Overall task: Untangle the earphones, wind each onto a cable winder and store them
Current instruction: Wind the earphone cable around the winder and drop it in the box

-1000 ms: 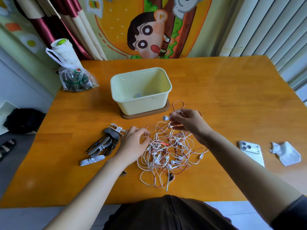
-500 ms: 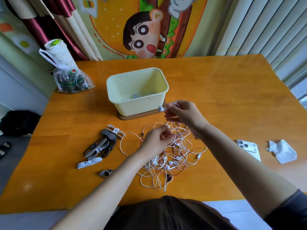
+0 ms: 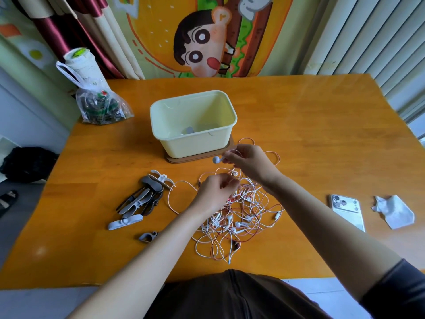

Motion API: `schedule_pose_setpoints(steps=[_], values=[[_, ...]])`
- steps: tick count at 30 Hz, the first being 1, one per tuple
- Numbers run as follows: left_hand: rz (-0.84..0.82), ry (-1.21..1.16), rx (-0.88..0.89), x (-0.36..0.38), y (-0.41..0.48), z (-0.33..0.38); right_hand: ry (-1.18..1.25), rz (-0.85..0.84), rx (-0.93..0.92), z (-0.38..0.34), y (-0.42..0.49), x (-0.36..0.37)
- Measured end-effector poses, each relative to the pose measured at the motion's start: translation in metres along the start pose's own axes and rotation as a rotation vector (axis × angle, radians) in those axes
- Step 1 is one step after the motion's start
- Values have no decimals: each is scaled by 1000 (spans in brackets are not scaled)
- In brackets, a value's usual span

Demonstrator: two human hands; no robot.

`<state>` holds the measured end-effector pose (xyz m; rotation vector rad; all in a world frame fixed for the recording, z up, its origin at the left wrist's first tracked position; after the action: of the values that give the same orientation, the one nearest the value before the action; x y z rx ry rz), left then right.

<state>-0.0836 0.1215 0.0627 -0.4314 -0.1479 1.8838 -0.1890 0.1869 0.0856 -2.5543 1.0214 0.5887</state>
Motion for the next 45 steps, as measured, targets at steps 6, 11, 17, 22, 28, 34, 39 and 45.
schedule_pose_setpoints(steps=[6, 11, 17, 22, 28, 34, 39, 45], values=[[183, -171, -10, -24, -5, 2, 42, 18, 182, 36, 0, 5], [261, -220, -21, -38, -7, 4, -465, -359, 25, 57, -15, 37], [331, -297, -103, -57, -8, -10, -481, -262, 52, 65, -13, 16], [354, -139, -221, -65, -5, -31, -327, 51, -53, 17, -7, -40], [429, -133, 207, -55, 0, 22, -258, 351, -266, -49, -5, -76], [110, 56, 426, -28, 5, 64, -518, 7, -266, -39, -8, -56], [40, 160, 332, -27, 9, 51, -479, -49, -232, -26, -12, -49], [227, 35, 224, -60, 16, 30, -498, -186, -81, 10, -16, -55]])
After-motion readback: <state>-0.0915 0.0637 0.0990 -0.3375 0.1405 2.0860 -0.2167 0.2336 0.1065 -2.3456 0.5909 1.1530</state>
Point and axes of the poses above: each hand's wrist, its own y-axis towards the middle knuckle, its own x-axis out of the palm, z = x × y, the point moved 2 cm from there along y, towards the middle knuckle, and after that the axes turned 8 degrees about -y, right-handed, at the moved point
